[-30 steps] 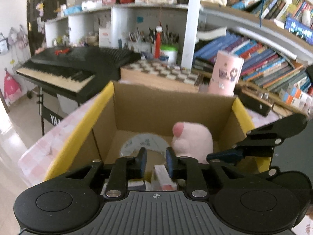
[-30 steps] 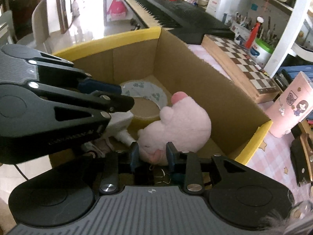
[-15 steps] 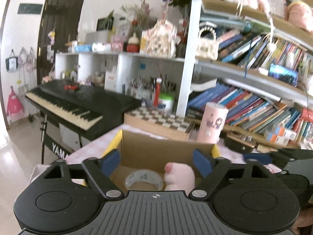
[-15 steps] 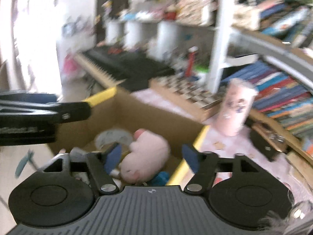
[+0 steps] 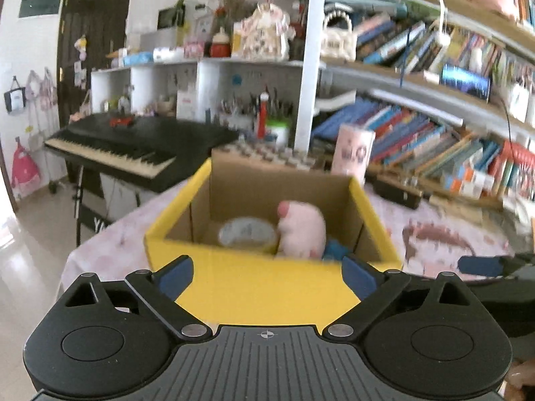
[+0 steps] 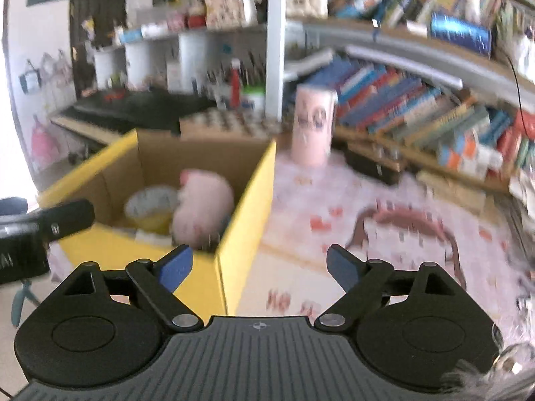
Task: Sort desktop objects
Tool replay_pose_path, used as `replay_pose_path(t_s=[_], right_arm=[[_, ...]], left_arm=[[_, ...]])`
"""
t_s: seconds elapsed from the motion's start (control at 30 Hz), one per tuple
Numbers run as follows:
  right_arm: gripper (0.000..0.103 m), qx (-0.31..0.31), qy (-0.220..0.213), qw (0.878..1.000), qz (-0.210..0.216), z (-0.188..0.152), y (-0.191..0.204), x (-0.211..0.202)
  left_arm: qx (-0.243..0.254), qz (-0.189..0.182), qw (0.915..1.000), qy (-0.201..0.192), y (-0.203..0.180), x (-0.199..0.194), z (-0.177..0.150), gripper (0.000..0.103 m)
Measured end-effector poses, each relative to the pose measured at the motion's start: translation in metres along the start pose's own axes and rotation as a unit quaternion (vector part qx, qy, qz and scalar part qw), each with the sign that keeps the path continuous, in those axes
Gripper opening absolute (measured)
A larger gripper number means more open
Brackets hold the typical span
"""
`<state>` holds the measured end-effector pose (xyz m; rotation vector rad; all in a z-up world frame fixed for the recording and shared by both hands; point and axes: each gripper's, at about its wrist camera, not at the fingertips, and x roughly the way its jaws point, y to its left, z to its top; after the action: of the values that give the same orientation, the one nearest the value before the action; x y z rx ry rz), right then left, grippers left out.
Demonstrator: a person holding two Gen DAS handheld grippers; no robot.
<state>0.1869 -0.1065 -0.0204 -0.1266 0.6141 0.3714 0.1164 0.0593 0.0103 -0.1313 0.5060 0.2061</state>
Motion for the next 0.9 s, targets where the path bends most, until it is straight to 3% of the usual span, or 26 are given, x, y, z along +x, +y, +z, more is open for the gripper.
replay_pose_path(t_s=[0.47,0.9], right_arm=[[0.088,0.004,0.015,0.999,-0.036,-0.056,0.039,-0.065],[0.089,0.058,0.002,0.994,-0.094,-0.098,0.045,-0.118]], left_arm=[[-0.001,-0.027,0.9996,0.010,0.029,-0.056,-0.045,0.097],[0.035,-0.067,0.9971,-0.001,0.026,-0.089,-0.065,0.099]])
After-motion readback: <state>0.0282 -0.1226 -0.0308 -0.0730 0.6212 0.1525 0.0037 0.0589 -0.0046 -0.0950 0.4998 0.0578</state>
